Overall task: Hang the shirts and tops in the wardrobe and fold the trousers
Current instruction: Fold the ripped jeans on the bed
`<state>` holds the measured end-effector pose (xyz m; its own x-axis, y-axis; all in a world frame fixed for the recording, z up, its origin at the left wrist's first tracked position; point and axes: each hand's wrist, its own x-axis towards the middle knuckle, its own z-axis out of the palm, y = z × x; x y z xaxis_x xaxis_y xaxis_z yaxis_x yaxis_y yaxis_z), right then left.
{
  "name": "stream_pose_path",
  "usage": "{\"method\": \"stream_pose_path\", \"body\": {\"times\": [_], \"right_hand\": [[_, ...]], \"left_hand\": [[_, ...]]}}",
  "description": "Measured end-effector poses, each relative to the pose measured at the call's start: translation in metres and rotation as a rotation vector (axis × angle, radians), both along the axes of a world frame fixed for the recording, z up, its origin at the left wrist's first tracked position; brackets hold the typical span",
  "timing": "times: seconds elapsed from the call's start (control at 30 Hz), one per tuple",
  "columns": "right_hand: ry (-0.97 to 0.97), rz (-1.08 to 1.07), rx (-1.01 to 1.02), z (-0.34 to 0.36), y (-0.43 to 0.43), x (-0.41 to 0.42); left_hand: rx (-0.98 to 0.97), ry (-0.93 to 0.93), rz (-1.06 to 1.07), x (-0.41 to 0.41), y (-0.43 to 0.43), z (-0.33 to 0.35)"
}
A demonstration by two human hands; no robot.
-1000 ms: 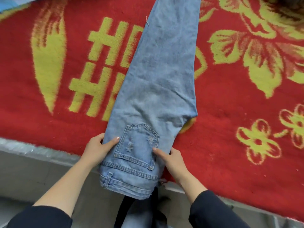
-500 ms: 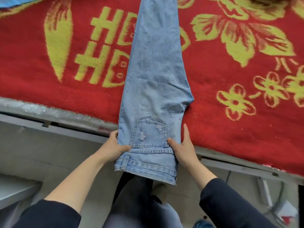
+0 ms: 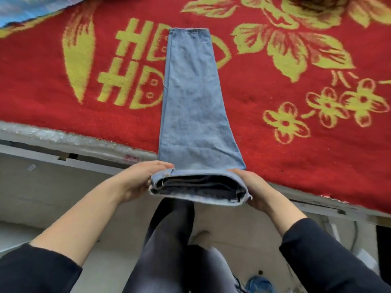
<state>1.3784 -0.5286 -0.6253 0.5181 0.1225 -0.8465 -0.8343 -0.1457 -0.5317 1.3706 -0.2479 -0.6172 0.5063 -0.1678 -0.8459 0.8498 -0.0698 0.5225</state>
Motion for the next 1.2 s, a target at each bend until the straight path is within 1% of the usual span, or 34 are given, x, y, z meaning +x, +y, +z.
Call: {"method": "stream_pose_path", "body": {"times": [0.03, 0.1, 0.17, 0.2, 0.27, 0.37, 0.5, 0.63, 0.83, 0.97, 1.07, 1.13, 1.2], "right_hand": [[-0.018, -0.056, 0.054, 0.003, 0.003, 0.015], [0.006, -0.187, 0.146, 0.009, 0.007, 0.045], [0.0, -0.251, 0.244, 0.014, 0.011, 0.078], [-0.016, -0.265, 0.299, 0.016, 0.014, 0.095], [-0.041, -0.264, 0.322, 0.016, 0.02, 0.13], [-0.094, -0.19, 0.201, 0.007, 0.032, 0.18], [-0.14, -0.174, 0.096, -0.011, 0.049, 0.245], [-0.134, -0.179, 0.052, -0.026, 0.06, 0.31], [-0.143, -0.153, -0.037, -0.044, 0.07, 0.392], [-0.154, -0.16, -0.112, -0.053, 0.077, 0.427], [-0.176, -0.188, -0.133, -0.064, 0.084, 0.441], [-0.23, -0.204, -0.14, -0.07, 0.086, 0.445], [-0.319, -0.191, -0.194, -0.078, 0.087, 0.443]], "left_hand": [[-0.023, -0.026, 0.073, 0.017, 0.0, 0.007], [-0.108, -0.059, 0.211, 0.05, 0.0, 0.017], [-0.147, -0.07, 0.356, 0.081, 0.001, 0.021], [-0.146, -0.079, 0.396, 0.098, 0.002, 0.023], [-0.137, -0.098, 0.394, 0.134, 0.004, 0.023], [-0.145, -0.078, 0.35, 0.19, 0.011, 0.018], [-0.156, -0.025, 0.377, 0.261, 0.02, -0.001], [-0.13, -0.045, 0.426, 0.329, 0.025, -0.018], [-0.085, -0.066, 0.411, 0.414, 0.026, -0.034], [-0.049, -0.113, 0.37, 0.452, 0.025, -0.045], [-0.049, -0.112, 0.369, 0.468, 0.028, -0.056], [-0.058, -0.13, 0.38, 0.473, 0.029, -0.064], [-0.009, -0.22, 0.409, 0.476, 0.026, -0.074]]}}
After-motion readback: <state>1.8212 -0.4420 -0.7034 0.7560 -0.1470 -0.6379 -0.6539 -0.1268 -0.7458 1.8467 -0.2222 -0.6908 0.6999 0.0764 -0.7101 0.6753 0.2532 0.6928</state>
